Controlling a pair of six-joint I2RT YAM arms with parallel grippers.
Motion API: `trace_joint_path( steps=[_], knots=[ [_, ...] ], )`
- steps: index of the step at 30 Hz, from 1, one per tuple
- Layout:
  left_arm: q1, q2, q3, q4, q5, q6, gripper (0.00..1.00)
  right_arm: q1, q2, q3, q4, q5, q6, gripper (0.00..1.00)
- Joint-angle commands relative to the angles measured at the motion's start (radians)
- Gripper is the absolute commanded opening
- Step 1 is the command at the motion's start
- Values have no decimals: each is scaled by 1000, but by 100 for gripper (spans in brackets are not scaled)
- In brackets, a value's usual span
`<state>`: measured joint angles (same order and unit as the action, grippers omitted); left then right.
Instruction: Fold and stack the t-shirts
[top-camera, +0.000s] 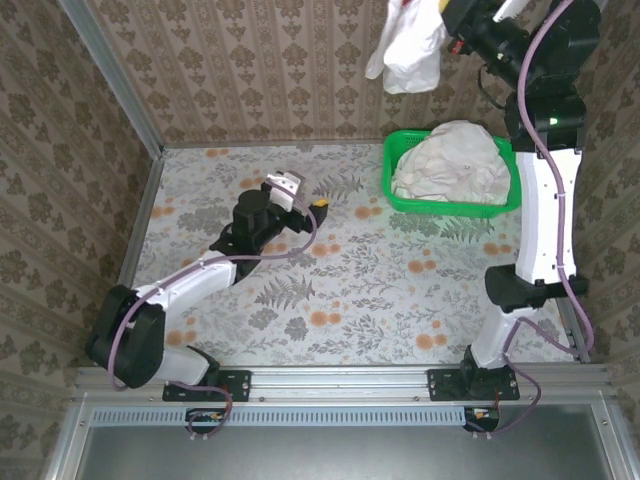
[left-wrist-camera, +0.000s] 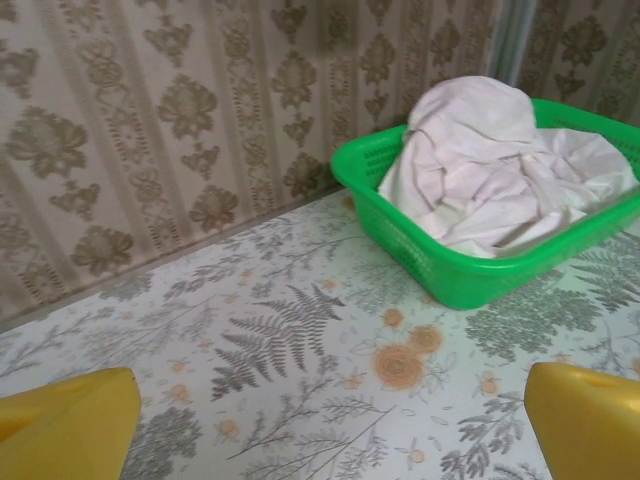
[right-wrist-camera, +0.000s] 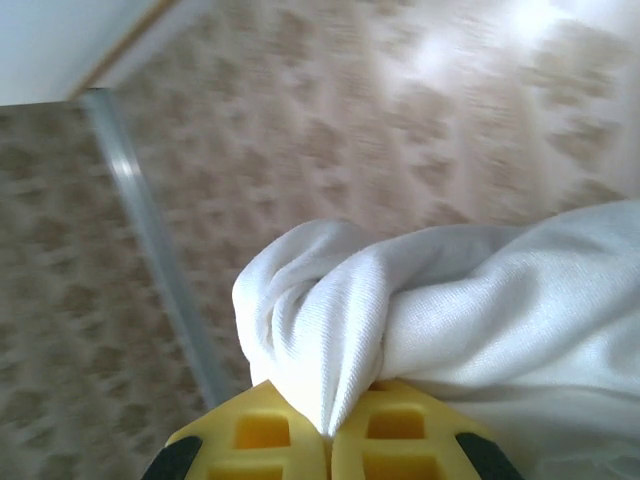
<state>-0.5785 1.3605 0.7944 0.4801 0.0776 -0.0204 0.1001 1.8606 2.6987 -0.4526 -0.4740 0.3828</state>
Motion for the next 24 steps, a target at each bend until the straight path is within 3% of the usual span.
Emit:
trace_joint_path(
  steps=[1, 7, 8, 10, 12, 15, 19, 22, 24],
  knots=[
    [50, -83, -41, 4, -31, -58, 100, 61, 86, 72, -42, -163, 68, 0],
    [157, -234, -106, -126, -46, -35, 100, 212, 154, 50, -125, -191, 29, 0],
    [171, -257, -115, -151, -47, -31, 100, 229, 161, 35, -153, -174, 6, 10],
    [201, -308, -136, -195, -43, -29, 100, 242, 162, -39, -196, -116, -25, 44],
    [216, -348, -153, -237, -49, -31, 100, 239, 139, -154, -223, 12, -29, 61],
    [221, -396, -178, -295, -74, -46, 100, 224, 75, -416, -177, 218, -51, 72],
    [220, -412, -208, -328, -109, -128, 100, 208, 57, -693, -51, 340, -38, 71],
    [218, -404, -224, -325, -144, -180, 100, 208, 129, -713, -117, 369, -47, 70],
    [216, -392, -220, -333, -152, -192, 100, 224, 168, -712, -159, 462, -79, 70]
  ],
)
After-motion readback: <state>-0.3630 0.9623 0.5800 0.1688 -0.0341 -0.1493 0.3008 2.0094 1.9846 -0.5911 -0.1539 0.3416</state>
